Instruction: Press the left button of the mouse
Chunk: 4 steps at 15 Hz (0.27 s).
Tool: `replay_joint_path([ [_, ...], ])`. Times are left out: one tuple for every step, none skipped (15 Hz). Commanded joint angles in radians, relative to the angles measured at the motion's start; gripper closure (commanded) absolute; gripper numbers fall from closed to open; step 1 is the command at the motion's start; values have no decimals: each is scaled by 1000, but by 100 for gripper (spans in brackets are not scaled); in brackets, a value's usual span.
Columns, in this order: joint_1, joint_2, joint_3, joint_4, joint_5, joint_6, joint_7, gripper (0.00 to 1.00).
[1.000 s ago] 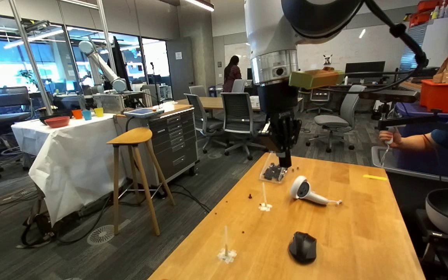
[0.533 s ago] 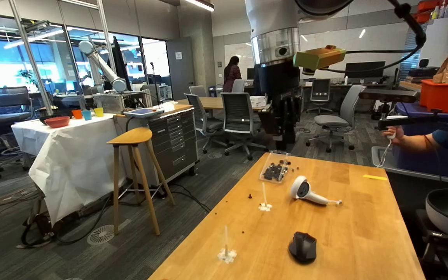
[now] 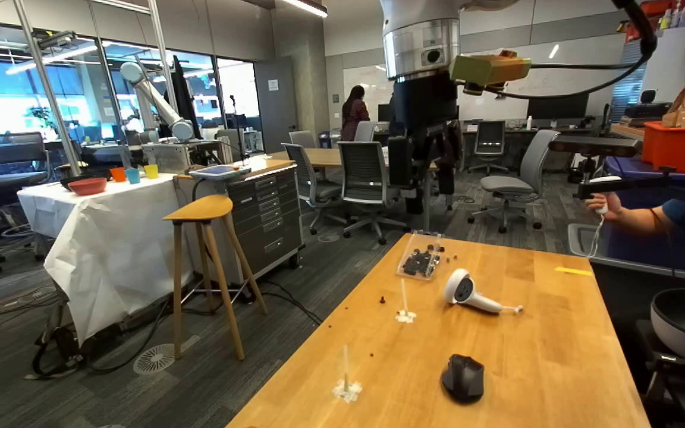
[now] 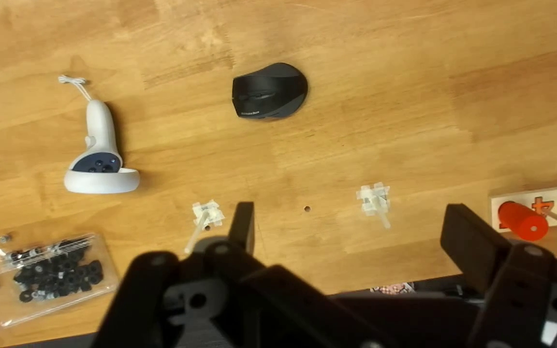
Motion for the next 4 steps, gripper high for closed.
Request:
replay_joint_path([
  [-8,-1,8,39,43,-105,-37,0],
  [-4,0,5,5,10,-32,-9,0],
  [-4,0,5,8,19,-54,-13,0],
  [-4,0,5,11,22,-65,-15,0],
])
